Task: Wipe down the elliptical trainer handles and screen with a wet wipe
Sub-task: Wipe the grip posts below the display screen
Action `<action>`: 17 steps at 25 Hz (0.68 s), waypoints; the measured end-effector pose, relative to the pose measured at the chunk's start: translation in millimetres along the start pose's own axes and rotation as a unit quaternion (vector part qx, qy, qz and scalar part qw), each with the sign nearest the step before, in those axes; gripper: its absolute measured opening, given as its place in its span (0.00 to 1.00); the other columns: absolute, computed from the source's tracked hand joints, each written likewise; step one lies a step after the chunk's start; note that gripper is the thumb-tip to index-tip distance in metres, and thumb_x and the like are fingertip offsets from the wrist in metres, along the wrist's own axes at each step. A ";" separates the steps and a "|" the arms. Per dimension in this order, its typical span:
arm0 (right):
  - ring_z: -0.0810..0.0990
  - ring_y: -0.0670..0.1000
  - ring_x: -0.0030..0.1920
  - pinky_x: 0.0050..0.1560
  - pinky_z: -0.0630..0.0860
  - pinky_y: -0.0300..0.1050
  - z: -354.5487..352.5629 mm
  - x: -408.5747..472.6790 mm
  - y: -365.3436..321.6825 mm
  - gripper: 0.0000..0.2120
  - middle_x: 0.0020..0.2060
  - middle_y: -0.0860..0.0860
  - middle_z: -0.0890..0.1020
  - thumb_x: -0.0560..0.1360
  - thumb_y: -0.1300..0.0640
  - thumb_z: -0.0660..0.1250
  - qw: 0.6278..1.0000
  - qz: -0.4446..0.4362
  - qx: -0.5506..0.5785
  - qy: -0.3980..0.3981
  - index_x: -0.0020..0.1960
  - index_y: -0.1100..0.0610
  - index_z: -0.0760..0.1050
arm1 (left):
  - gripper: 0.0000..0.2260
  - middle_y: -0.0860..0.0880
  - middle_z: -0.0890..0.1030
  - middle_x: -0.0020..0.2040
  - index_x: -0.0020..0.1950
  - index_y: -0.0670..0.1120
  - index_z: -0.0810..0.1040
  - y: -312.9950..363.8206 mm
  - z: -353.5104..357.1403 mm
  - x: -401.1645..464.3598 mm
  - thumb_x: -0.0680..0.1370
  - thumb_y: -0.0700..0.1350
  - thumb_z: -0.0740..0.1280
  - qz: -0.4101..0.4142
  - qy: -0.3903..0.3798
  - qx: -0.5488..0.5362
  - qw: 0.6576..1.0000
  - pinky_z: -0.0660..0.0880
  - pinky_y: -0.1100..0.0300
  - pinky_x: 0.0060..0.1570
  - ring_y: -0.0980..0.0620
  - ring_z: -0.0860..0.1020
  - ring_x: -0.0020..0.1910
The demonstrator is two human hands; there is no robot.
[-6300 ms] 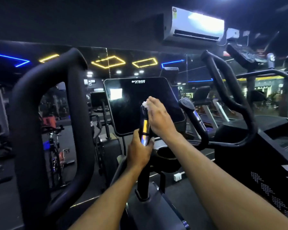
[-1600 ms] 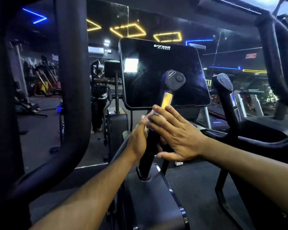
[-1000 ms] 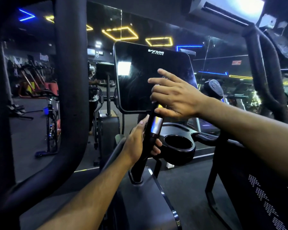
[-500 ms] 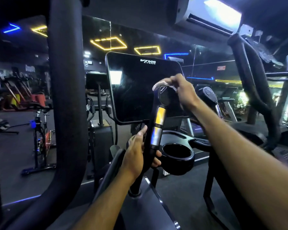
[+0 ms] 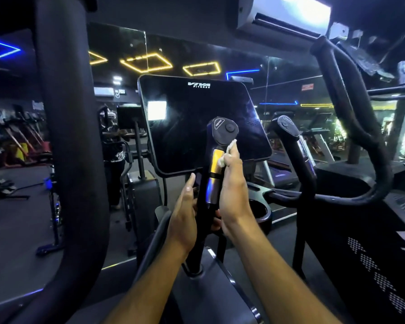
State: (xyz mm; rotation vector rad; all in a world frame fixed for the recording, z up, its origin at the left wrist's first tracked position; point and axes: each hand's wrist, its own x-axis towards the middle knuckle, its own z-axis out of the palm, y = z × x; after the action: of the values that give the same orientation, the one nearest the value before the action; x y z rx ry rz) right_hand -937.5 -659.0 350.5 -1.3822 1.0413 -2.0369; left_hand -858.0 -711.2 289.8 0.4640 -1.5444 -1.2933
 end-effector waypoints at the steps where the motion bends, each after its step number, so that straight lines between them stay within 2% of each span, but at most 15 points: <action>1: 0.65 0.48 0.76 0.75 0.64 0.54 -0.5 -8.4 4.0 0.28 0.77 0.46 0.68 0.79 0.44 0.54 1.000 0.000 -0.003 0.006 0.79 0.45 0.62 | 0.20 0.71 0.83 0.40 0.80 0.49 0.67 -1.0 0.0 1.5 0.90 0.47 0.47 -0.011 0.015 -0.001 1.000 0.75 0.75 0.44 0.75 0.80 0.43; 2: 0.72 0.49 0.71 0.71 0.70 0.53 -3.6 -19.2 8.9 0.25 0.71 0.50 0.75 0.79 0.45 0.54 1.000 0.012 0.005 0.003 0.76 0.44 0.66 | 0.20 0.71 0.84 0.43 0.80 0.50 0.68 0.0 -1.1 0.9 0.90 0.48 0.48 -0.007 0.020 -0.001 1.000 0.77 0.71 0.52 0.74 0.81 0.47; 3: 0.79 0.50 0.59 0.58 0.78 0.49 -5.3 -31.3 6.7 0.22 0.59 0.53 0.81 0.79 0.46 0.54 0.999 0.035 0.028 -0.003 0.70 0.45 0.72 | 0.20 0.69 0.85 0.46 0.80 0.51 0.69 0.4 -1.1 0.1 0.90 0.49 0.48 0.006 0.025 0.014 1.000 0.79 0.65 0.57 0.71 0.82 0.49; 4: 0.79 0.50 0.47 0.43 0.78 0.44 -6.0 -38.3 -0.6 0.19 0.47 0.53 0.81 0.80 0.45 0.53 0.997 0.058 0.057 -0.016 0.63 0.49 0.76 | 0.20 0.65 0.86 0.45 0.79 0.52 0.69 -2.1 -0.9 0.7 0.89 0.50 0.48 0.008 0.025 0.010 1.000 0.81 0.61 0.55 0.67 0.83 0.47; 5: 0.75 0.51 0.39 0.35 0.72 0.43 -6.6 -36.4 -10.4 0.19 0.40 0.54 0.77 0.80 0.44 0.52 0.993 0.083 0.083 -0.024 0.55 0.54 0.76 | 0.20 0.58 0.87 0.41 0.79 0.53 0.68 -0.3 1.6 -0.4 0.89 0.51 0.49 0.002 0.020 -0.006 1.000 0.83 0.61 0.47 0.61 0.85 0.41; 6: 0.70 0.54 0.38 0.35 0.68 0.45 -8.8 -26.5 -21.1 0.20 0.38 0.56 0.72 0.80 0.42 0.51 0.991 0.096 0.087 -0.024 0.50 0.56 0.73 | 0.20 0.50 0.86 0.39 0.80 0.55 0.67 3.1 3.3 -2.5 0.89 0.52 0.49 -0.010 0.014 -0.038 0.999 0.83 0.59 0.39 0.53 0.85 0.37; 7: 0.68 0.57 0.40 0.39 0.67 0.49 -9.4 -10.4 -32.6 0.21 0.41 0.57 0.71 0.79 0.41 0.51 0.991 0.093 0.091 -0.020 0.50 0.56 0.72 | 0.21 0.41 0.85 0.39 0.81 0.56 0.66 6.7 5.1 -2.2 0.88 0.54 0.50 -0.021 0.009 -0.062 0.998 0.82 0.56 0.34 0.46 0.84 0.34; 9: 0.72 0.60 0.47 0.48 0.71 0.54 -8.1 20.9 -50.5 0.25 0.46 0.61 0.75 0.80 0.41 0.50 0.989 0.098 0.107 -0.003 0.57 0.59 0.74 | 0.23 0.34 0.83 0.41 0.82 0.57 0.64 5.0 6.7 0.4 0.87 0.59 0.52 -0.044 0.015 -0.067 0.997 0.82 0.53 0.34 0.40 0.83 0.34; 10: 0.75 0.60 0.49 0.50 0.73 0.53 -4.9 27.1 -52.9 0.27 0.47 0.63 0.77 0.81 0.40 0.49 0.988 0.106 0.107 0.003 0.59 0.61 0.75 | 0.25 0.33 0.83 0.42 0.82 0.56 0.64 5.7 6.1 0.9 0.86 0.61 0.53 -0.051 0.021 -0.060 0.997 0.82 0.52 0.35 0.38 0.83 0.35; 12: 0.78 0.60 0.48 0.48 0.77 0.51 -5.6 20.2 -38.8 0.29 0.45 0.60 0.79 0.82 0.37 0.50 0.985 0.136 0.104 -0.012 0.58 0.61 0.76 | 0.25 0.34 0.83 0.43 0.82 0.58 0.64 5.5 5.4 0.3 0.86 0.63 0.53 -0.046 0.019 -0.064 0.997 0.82 0.52 0.35 0.39 0.83 0.36; 15: 0.79 0.58 0.45 0.44 0.78 0.48 -11.0 -3.9 -24.2 0.34 0.44 0.58 0.81 0.79 0.29 0.51 0.978 0.174 0.114 -0.024 0.54 0.58 0.78 | 0.21 0.39 0.84 0.41 0.82 0.61 0.62 7.3 5.5 -3.7 0.88 0.58 0.51 -0.014 0.009 -0.089 0.996 0.82 0.53 0.34 0.44 0.83 0.35; 17: 0.79 0.59 0.45 0.46 0.78 0.50 -14.3 9.3 -27.0 0.39 0.44 0.60 0.81 0.77 0.26 0.51 0.972 0.173 0.156 -0.022 0.56 0.62 0.78 | 0.22 0.39 0.84 0.41 0.83 0.61 0.60 3.7 6.2 -0.6 0.88 0.55 0.50 -0.015 0.016 -0.102 0.995 0.82 0.54 0.33 0.44 0.83 0.35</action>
State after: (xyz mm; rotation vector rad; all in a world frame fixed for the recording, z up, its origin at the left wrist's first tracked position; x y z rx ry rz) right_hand -953.2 -644.7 374.3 -1.0024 0.8301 -1.8095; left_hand -862.0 -706.4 293.5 0.3769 -1.3668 -1.4439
